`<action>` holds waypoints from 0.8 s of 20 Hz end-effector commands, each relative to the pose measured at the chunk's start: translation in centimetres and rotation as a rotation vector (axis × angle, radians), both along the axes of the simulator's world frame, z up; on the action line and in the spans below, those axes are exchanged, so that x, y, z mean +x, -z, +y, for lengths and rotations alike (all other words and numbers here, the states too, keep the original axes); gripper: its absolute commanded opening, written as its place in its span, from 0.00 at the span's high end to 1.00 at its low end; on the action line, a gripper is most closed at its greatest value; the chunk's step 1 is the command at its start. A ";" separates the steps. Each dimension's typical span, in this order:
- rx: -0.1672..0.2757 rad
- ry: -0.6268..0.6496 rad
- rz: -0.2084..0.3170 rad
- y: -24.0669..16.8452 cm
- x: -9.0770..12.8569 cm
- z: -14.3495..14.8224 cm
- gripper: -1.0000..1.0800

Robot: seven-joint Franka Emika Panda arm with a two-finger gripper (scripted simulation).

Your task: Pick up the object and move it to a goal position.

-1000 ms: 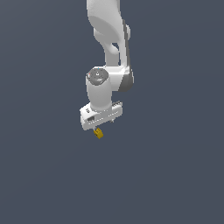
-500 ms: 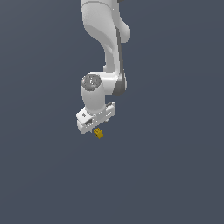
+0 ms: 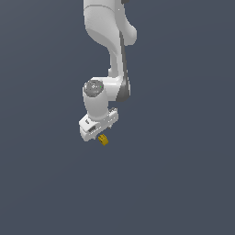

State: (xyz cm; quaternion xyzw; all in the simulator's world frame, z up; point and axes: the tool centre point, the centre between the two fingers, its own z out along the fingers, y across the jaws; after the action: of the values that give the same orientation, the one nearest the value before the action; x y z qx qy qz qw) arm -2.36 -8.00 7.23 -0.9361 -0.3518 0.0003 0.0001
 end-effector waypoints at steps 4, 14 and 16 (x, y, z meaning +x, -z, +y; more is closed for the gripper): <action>0.000 -0.001 0.000 0.5 0.0 0.0 0.04; 0.000 -0.004 -0.001 4.6 -0.1 0.0 0.04; 0.000 -0.005 -0.001 4.9 -0.1 0.0 0.04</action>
State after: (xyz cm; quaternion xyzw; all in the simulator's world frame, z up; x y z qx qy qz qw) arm -2.49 -7.98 2.57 -0.9353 -0.3539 0.0007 0.0004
